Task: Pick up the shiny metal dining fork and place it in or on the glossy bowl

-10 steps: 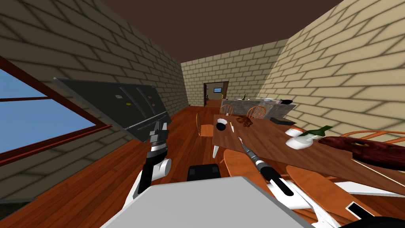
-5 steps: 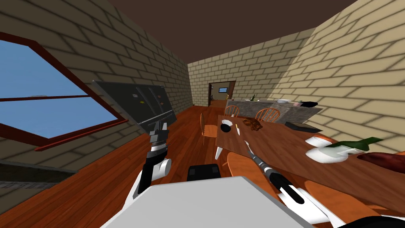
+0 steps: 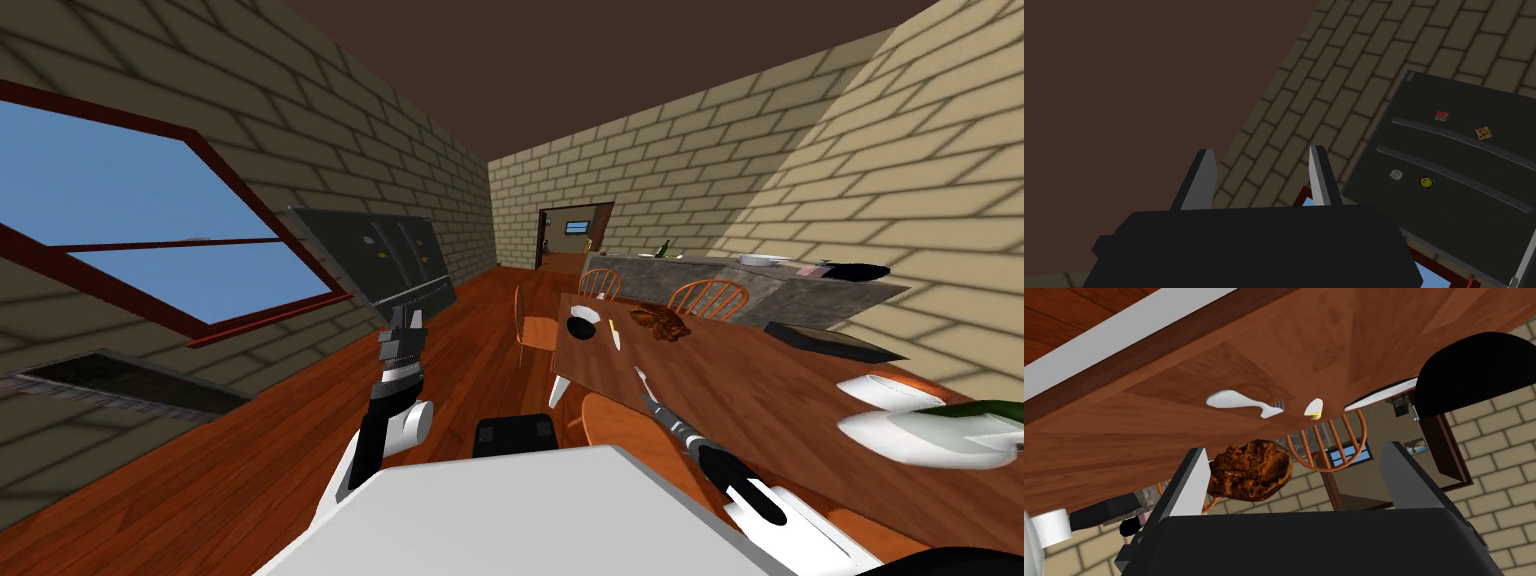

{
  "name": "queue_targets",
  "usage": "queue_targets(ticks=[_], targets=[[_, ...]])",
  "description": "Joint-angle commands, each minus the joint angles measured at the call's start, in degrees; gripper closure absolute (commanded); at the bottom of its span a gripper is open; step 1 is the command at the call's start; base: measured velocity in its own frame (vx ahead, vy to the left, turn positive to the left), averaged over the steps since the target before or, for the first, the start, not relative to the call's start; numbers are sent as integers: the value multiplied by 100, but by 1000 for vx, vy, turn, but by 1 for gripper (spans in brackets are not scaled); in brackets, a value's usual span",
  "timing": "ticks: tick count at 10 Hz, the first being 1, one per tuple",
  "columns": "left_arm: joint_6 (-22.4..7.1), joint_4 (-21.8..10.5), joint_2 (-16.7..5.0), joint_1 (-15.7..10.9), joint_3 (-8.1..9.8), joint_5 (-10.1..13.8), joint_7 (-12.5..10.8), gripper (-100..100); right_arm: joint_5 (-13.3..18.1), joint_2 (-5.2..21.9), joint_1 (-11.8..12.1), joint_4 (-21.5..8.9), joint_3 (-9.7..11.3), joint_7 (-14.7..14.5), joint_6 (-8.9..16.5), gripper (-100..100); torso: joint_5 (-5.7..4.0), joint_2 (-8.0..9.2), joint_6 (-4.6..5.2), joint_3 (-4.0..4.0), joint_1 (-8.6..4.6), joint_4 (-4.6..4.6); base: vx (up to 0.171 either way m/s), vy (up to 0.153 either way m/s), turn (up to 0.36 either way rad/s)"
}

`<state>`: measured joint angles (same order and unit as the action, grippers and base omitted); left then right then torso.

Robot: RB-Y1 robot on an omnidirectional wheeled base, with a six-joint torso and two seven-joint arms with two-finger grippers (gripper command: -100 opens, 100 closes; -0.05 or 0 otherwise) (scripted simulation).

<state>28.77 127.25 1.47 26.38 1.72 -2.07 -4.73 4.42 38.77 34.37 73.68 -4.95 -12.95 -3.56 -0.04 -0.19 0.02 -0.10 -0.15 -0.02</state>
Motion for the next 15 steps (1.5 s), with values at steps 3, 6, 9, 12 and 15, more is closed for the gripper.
queue_targets(ticks=[3,6,9,12,15], targets=[[0,0,0,0,0,0,0,0,86,133,-159,-684,16,56,298,-100,-2,-6,1,-3,-7,-1,25,-29,238],[0,0,0,1,1,0,0,0,130,183,-286,-1068,27,109,441,-100,-1,-7,3,-4,-7,-2,23,-31,177],[0,0,0,1,1,0,0,0,171,222,-414,-1432,37,162,574,-100,0,0,7,0,3,-1,10,-13,120],[0,0,0,1,1,0,0,0,224,272,-580,-1904,53,233,749,-100,-1,-5,4,-3,-4,-1,18,-26,215],[0,0,0,1,1,0,0,0,259,318,-692,-2260,74,279,878,-100,0,-5,6,-3,0,-2,17,-19,145]])
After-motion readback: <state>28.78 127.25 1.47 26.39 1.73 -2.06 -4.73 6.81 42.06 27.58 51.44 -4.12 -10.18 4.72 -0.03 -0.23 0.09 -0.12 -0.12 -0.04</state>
